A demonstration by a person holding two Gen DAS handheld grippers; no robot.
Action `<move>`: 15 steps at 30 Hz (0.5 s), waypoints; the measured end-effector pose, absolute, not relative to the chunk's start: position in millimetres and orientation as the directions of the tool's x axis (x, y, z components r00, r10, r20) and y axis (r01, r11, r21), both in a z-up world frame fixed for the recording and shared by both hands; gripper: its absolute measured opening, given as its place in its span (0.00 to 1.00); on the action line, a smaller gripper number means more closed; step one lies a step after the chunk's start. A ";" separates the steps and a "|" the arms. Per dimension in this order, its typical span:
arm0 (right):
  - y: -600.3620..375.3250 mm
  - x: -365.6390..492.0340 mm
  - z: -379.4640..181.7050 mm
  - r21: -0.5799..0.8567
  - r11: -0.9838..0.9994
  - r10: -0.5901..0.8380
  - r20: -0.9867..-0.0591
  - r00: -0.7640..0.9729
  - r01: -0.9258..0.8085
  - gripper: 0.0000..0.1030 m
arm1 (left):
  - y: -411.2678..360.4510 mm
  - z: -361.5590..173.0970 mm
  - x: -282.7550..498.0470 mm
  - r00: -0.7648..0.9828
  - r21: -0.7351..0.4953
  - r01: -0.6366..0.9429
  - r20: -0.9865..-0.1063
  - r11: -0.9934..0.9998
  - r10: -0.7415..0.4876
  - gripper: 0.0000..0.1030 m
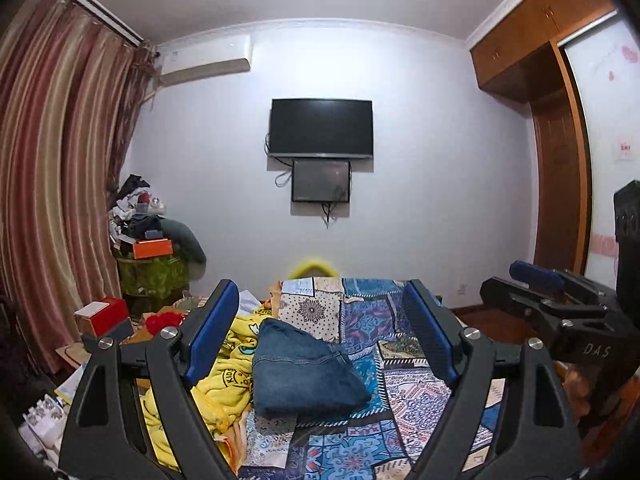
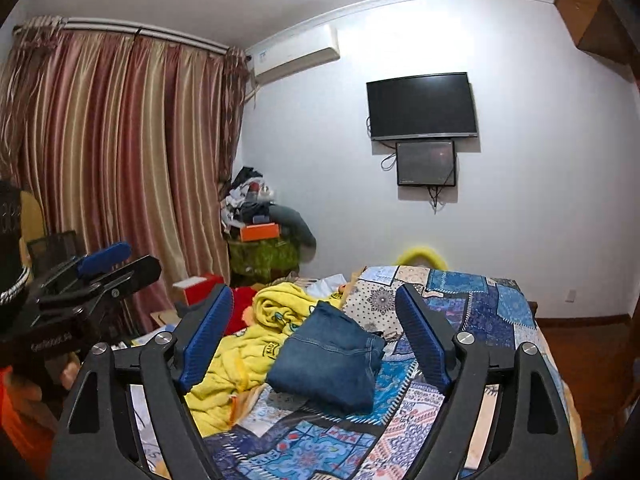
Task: Fold large clothes
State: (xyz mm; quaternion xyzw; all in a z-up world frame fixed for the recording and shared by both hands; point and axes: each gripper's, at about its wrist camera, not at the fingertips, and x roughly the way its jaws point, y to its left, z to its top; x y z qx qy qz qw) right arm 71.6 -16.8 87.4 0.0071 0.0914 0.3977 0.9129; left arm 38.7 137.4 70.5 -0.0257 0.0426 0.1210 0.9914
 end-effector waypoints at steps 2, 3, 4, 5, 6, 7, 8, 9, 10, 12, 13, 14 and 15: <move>-18.2 68.4 86.1 0.082 0.690 0.722 -0.163 0.673 -0.719 0.82 | 133.1 69.3 32.2 0.964 -0.049 -0.259 -0.083 0.965 0.254 0.88; -17.8 65.8 86.5 0.079 0.692 0.719 -0.165 0.675 -0.718 0.84 | 131.7 68.6 29.8 0.960 -0.051 -0.272 -0.077 0.961 0.268 0.92; -18.7 63.2 86.5 0.076 0.696 0.715 -0.166 0.679 -0.714 0.85 | 129.7 68.0 26.4 0.958 -0.053 -0.281 -0.074 0.958 0.277 0.97; -18.8 61.8 86.8 0.072 0.700 0.711 -0.165 0.684 -0.710 0.87 | 129.8 67.3 25.0 0.957 -0.055 -0.286 -0.072 0.957 0.282 0.98; -19.5 59.2 87.5 0.068 0.703 0.709 -0.159 0.687 -0.708 0.90 | 128.9 66.6 23.9 0.956 -0.056 -0.290 -0.071 0.955 0.286 0.98; -20.2 58.2 87.8 0.069 0.704 0.707 -0.153 0.690 -0.707 0.91 | 128.3 65.8 23.6 0.954 -0.055 -0.294 -0.074 0.954 0.290 0.99; -23.0 55.5 88.3 0.071 0.708 0.704 -0.147 0.695 -0.702 0.97 | 127.4 65.2 24.1 0.953 -0.051 -0.297 -0.077 0.953 0.293 0.99; -25.2 54.1 88.4 0.075 0.713 0.699 -0.140 0.701 -0.697 1.00 | 126.5 65.2 23.6 0.953 -0.048 -0.298 -0.077 0.953 0.294 0.99; -26.2 54.0 89.1 0.080 0.717 0.696 -0.133 0.706 -0.692 1.00 | 125.9 64.5 23.6 0.952 -0.046 -0.300 -0.078 0.953 0.296 0.99; -27.4 55.1 89.7 0.087 0.720 0.694 -0.135 0.707 -0.689 1.00 | 125.5 63.2 23.7 0.951 -0.047 -0.303 -0.079 0.952 0.298 0.99; -27.3 55.8 90.0 0.089 0.720 0.693 -0.139 0.707 -0.688 1.00 | 125.2 62.6 23.4 0.952 -0.051 -0.301 -0.081 0.952 0.296 0.99; -27.0 55.5 89.3 0.090 0.721 0.692 -0.141 0.708 -0.687 1.00 | 125.1 62.0 22.2 0.952 -0.056 -0.300 -0.082 0.952 0.295 0.99; -27.4 56.4 89.1 0.091 0.723 0.690 -0.143 0.709 -0.685 1.00 | 126.0 61.9 22.3 0.952 -0.060 -0.299 -0.082 0.952 0.294 0.99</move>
